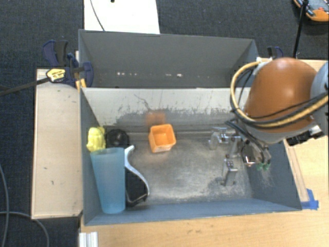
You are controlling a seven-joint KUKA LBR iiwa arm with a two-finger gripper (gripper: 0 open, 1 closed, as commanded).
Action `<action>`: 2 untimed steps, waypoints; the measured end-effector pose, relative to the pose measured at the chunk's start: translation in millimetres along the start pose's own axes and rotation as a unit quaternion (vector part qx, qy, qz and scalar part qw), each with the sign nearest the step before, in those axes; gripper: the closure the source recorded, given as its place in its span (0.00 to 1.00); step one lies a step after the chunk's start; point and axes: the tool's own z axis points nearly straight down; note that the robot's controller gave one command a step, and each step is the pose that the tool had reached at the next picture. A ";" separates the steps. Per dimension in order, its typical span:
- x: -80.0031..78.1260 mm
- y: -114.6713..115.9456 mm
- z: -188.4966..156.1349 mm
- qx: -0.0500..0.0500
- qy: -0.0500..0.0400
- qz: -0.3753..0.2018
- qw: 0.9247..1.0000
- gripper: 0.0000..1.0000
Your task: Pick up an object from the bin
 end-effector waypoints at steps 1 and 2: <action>-1.4 -0.1 -4.1 0.000 -0.004 0.000 1.000 0.00; -8.1 36.0 -38.4 0.000 -0.003 -0.001 1.000 0.00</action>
Offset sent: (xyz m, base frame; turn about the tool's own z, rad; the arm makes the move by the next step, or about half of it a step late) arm 0.0095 0.0494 0.0498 -0.0111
